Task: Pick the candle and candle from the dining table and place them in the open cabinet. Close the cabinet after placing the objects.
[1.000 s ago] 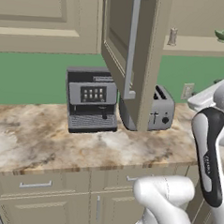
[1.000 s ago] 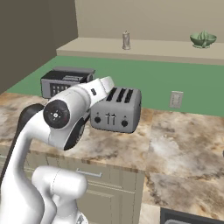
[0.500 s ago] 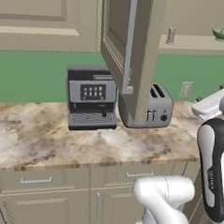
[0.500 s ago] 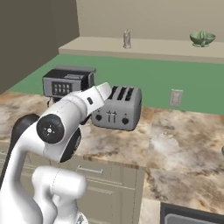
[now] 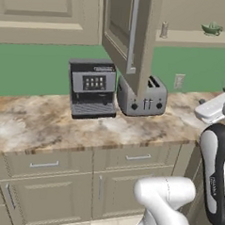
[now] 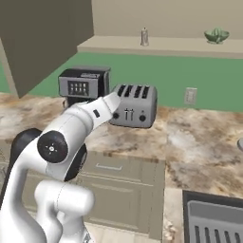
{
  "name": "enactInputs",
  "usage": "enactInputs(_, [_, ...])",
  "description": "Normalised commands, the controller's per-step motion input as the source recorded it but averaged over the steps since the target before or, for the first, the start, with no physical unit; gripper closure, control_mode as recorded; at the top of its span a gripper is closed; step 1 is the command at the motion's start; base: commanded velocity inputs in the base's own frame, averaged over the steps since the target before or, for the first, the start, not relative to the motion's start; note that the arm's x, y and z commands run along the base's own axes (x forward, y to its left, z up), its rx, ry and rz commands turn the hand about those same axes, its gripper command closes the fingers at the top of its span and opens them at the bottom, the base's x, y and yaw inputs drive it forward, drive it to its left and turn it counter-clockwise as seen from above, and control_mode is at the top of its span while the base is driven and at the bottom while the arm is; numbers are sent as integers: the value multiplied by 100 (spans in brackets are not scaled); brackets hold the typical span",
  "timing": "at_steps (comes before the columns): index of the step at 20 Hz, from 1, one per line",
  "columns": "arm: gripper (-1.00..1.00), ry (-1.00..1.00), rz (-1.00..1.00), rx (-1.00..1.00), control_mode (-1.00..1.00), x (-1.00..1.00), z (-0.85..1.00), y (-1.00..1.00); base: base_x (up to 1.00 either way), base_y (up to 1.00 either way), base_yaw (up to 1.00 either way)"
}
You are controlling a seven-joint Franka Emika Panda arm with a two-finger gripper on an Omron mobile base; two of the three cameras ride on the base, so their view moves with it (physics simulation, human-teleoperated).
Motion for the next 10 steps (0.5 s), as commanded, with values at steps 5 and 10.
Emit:
enactInputs(5, [-100, 0, 0, 0, 100, 0, 0, 0, -28, 73, -26])
enactInputs(10, [-100, 0, 0, 0, 100, 0, 0, 0, -50, 62, -34])
